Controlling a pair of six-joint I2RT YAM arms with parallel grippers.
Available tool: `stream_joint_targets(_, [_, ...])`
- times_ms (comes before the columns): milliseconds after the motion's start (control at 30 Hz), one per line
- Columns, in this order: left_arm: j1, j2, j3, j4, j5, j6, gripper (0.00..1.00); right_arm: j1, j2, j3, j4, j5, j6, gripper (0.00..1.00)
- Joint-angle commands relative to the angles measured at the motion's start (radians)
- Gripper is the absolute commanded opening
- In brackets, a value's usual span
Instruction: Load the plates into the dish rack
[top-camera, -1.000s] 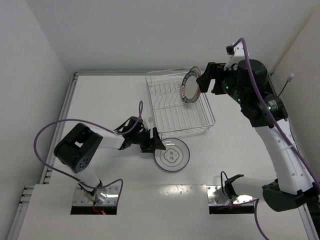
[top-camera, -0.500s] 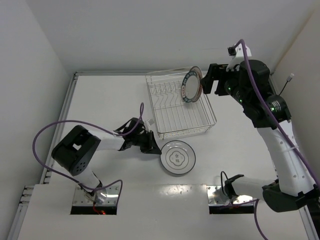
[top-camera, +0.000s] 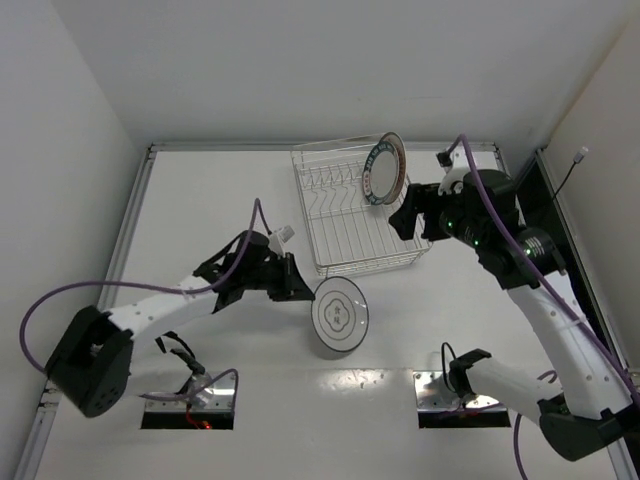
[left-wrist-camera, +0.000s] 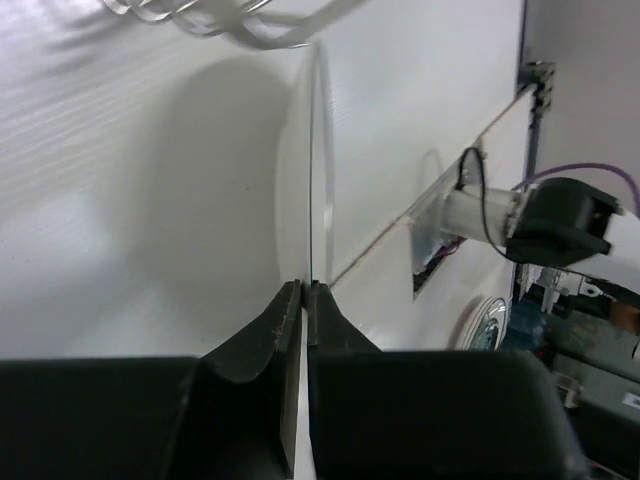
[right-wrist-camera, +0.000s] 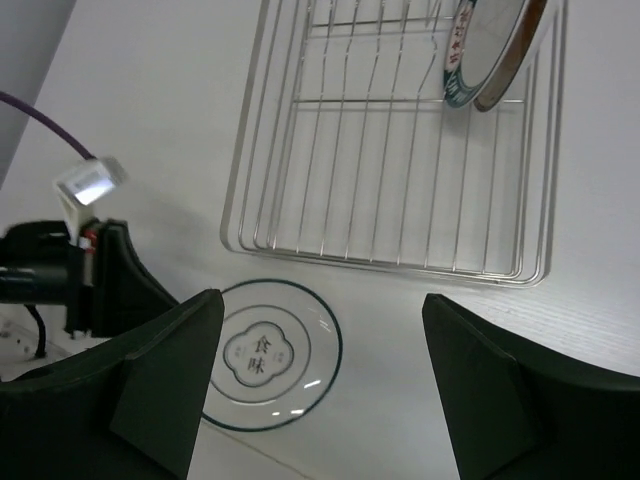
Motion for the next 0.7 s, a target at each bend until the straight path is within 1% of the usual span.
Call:
stream_joint_targets(0, [0.005,-0.150,0.105,-0.102,-0.055,0.028,0.00,-0.003,-0.087,-0.095,0.070,-0.093,0.019,0.78])
stream_joint_targets(33, [0.015,-0.173,0.154,-0.126,-0.055,0.028,0.00,-0.003,-0.117,-0.109,0.080,-0.102,0.019,0.78])
stream_joint_targets(100, [0.036,-0.224,0.202,-0.184,-0.076,0.048,0.00,-0.003,-0.127,-0.143,0.094,-0.131,0.019,0.79])
stream_joint_targets(167, [0.061,-0.235,0.272,-0.231,-0.076,0.067,0.00,-0.003,-0.127,-0.171,0.124,-0.212,0.019,0.79])
stream_joint_targets(200, [0.061,-0.235,0.292,-0.241,-0.076,0.081,0.00,-0.003,-0.127,-0.200,0.135,-0.240,0.028,0.79])
stream_joint_targets(233, [0.061,-0.221,0.308,-0.250,-0.076,0.081,0.00,-0.012,-0.127,-0.217,0.165,-0.306,0.040,0.79])
stream_joint_targets(300, [0.061,-0.209,0.331,-0.264,-0.076,0.094,0.00,-0.012,-0.127,-0.276,0.196,-0.352,0.062,0.79])
stream_joint_targets(367, [0.061,-0.200,0.331,-0.264,-0.067,0.094,0.00,-0.012,-0.116,-0.323,0.261,-0.415,0.102,0.79])
stream_joint_targets(467, [0.061,-0.200,0.305,-0.236,-0.067,0.094,0.00,-0.012,-0.116,-0.404,0.316,-0.457,0.148,0.79])
stream_joint_targets(600, [0.061,-0.191,0.245,-0.242,-0.067,0.094,0.00,-0.012,-0.116,-0.416,0.328,-0.480,0.157,0.79])
stream_joint_targets(667, [0.061,-0.191,0.199,-0.271,-0.131,0.104,0.00,-0.012,-0.084,-0.404,0.275,-0.503,0.128,0.79])
